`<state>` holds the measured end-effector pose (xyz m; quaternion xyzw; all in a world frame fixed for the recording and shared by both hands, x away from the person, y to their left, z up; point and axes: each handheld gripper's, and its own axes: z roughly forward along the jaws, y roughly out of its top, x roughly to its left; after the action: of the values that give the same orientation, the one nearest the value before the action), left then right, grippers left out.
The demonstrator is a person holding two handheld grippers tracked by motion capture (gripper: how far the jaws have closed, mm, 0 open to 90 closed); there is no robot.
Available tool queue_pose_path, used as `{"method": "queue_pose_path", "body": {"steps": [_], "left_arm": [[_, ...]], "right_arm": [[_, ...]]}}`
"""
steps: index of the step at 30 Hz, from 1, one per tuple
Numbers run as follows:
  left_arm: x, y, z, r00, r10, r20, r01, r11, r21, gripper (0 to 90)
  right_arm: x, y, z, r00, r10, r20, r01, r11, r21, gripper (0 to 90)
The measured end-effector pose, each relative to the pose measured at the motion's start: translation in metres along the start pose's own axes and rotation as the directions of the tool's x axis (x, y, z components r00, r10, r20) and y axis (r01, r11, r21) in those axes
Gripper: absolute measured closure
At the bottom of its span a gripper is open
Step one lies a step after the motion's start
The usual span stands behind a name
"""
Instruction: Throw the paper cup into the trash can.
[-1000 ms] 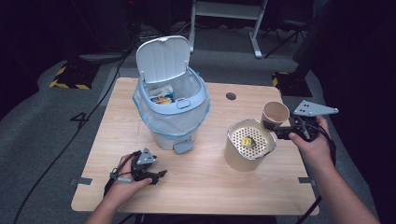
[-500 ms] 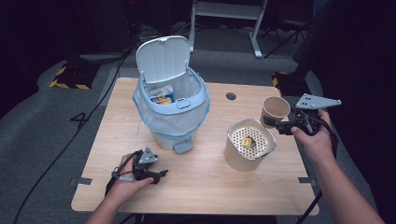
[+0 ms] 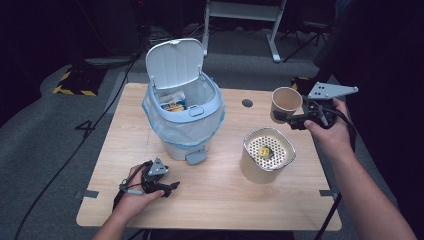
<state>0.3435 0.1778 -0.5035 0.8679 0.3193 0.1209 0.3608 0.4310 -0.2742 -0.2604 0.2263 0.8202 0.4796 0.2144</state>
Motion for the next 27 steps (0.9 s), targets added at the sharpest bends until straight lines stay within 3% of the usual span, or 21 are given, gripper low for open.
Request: {"method": "queue_pose_path", "body": {"steps": [8, 13, 17, 24, 27], "left_arm": [[0.000, 0.000, 0.000, 1.0000, 0.001, -0.001, -0.001, 1.0000, 0.000, 26.9], [0.000, 0.000, 0.000, 1.0000, 0.001, -0.001, -0.001, 1.0000, 0.000, 26.8], [0.000, 0.001, 0.000, 1.0000, 0.004, 0.001, -0.004, 1.0000, 0.001, 26.6], [0.000, 0.001, 0.000, 1.0000, 0.005, 0.000, -0.005, 1.0000, 0.002, 26.6], [0.000, 0.001, 0.000, 1.0000, 0.005, -0.001, -0.005, 1.0000, 0.001, 26.6]], "right_arm": [[0.001, 0.039, 0.020, 0.9990, -0.002, -0.044, 0.001, 0.999, -0.035, 29.2], [0.003, 0.052, 0.033, 0.9976, 0.006, -0.069, -0.010, 0.998, -0.056, 29.1], [0.007, 0.067, 0.050, 0.9950, 0.014, -0.099, -0.024, 0.994, -0.103, 29.1], [0.012, 0.083, 0.071, 0.9934, 0.016, -0.113, -0.029, 0.993, -0.115, 29.2], [0.017, 0.093, 0.083, 0.9906, 0.047, -0.128, -0.064, 0.990, -0.129, 29.1]]}}
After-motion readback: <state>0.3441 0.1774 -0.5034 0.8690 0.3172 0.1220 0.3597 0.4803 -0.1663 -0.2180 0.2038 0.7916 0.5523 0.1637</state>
